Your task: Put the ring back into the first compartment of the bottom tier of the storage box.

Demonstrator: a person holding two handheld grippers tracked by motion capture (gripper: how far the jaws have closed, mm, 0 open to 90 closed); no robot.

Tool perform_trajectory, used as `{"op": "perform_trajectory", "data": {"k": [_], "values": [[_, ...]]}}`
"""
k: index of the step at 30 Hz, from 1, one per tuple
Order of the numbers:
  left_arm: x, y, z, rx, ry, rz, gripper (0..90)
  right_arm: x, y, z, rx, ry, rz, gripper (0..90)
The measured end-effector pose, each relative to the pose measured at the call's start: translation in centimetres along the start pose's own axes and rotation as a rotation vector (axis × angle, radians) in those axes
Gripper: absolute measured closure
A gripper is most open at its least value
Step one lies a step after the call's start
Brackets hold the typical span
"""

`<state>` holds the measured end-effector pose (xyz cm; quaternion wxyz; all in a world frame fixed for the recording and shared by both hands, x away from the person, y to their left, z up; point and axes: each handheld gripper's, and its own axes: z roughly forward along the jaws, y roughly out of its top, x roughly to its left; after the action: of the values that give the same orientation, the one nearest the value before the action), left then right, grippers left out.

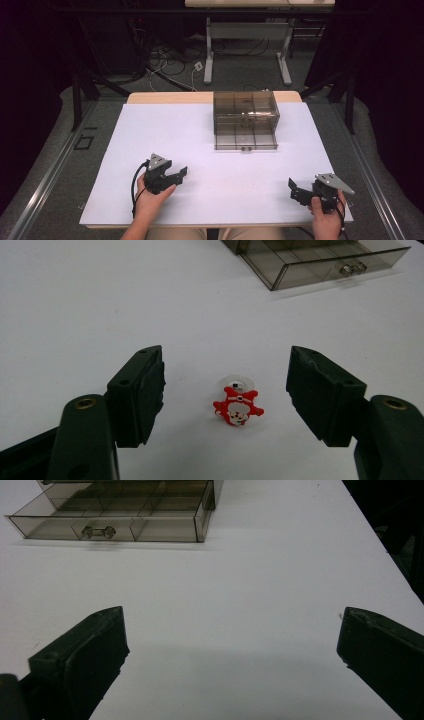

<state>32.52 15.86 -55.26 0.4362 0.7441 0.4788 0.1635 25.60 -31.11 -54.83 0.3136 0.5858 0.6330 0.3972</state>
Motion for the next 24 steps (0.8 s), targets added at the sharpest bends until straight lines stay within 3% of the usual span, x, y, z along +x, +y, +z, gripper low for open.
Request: {"op": "perform_trajectory", "data": {"k": [9,24], "values": [[-0.1,-0.2,0.6,0.031,0.006,0.005,35.2,-0.1,0.0,0.1,-0.005,0.008,0.007,0.0],[-0.6,-0.4,1.2,0.078,0.022,0.061,41.3,-0.1,-0.1,0.2,-0.005,0.014,0.011,0.0]]}}
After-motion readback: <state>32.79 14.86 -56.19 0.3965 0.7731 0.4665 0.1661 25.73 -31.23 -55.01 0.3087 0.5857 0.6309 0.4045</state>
